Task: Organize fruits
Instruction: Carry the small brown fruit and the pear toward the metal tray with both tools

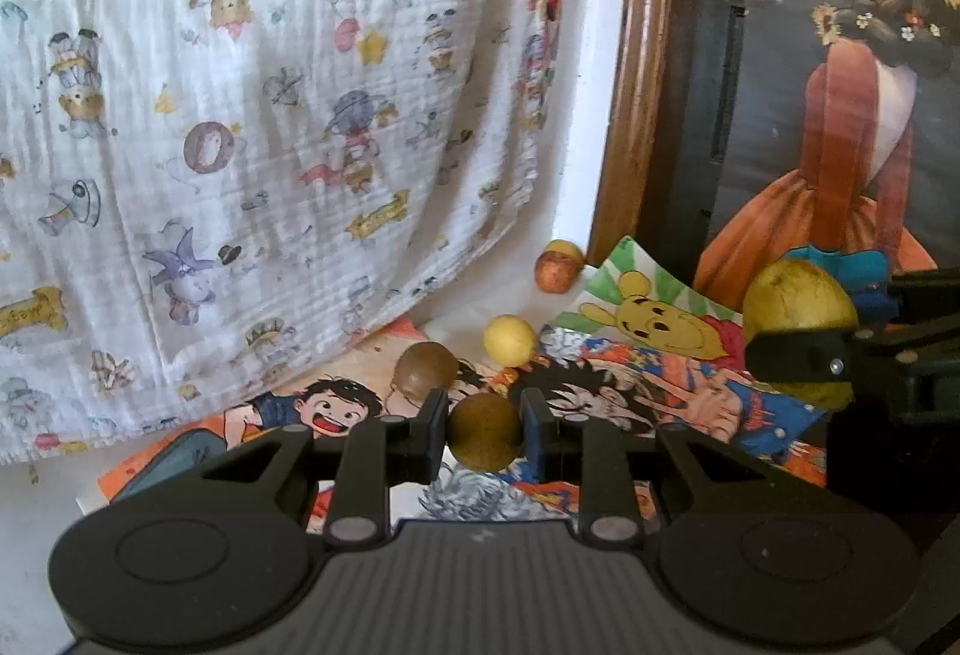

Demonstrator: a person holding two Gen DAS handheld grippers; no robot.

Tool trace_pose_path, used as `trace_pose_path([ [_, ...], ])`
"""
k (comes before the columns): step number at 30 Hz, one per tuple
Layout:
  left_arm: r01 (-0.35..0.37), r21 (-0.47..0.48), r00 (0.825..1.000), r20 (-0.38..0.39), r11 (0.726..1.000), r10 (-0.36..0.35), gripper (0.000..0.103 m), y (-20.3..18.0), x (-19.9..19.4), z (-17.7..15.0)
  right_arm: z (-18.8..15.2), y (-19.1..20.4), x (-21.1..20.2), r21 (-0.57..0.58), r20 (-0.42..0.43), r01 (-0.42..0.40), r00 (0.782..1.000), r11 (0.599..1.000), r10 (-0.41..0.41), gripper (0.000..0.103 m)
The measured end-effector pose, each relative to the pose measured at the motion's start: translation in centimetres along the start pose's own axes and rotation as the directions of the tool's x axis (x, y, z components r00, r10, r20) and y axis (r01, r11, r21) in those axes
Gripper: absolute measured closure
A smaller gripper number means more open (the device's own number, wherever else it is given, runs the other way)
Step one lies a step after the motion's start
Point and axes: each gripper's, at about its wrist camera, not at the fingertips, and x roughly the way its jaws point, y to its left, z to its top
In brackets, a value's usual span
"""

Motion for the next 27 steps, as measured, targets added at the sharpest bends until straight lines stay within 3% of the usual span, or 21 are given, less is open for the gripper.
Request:
trace_pose_path([
  [13, 0.061, 0.025, 0.997, -0.040, 0.998, -0.060, 0.074, -3.4, -4.0, -3.7, -4.7, -0.6, -5.8, 0.068, -0.002, 0.051, 0.999, 0.996, -0.051, 0.046],
  [18, 0.090, 0.030, 0.990, -0.109, 0.995, -0.086, 0.074, -4.6, -4.6, -6.9, -6.6, -0.8, -5.8, 0.086, -0.034, 0.056, 0.998, 0.995, -0.054, 0.046],
  [27, 0.143, 0.035, 0.961, -0.242, 0.989, -0.131, 0.074, -6.4, -3.9, -11.8, -9.5, -2.1, -3.3, 0.129, -0.113, 0.068, 0.992, 0.989, -0.053, 0.046],
])
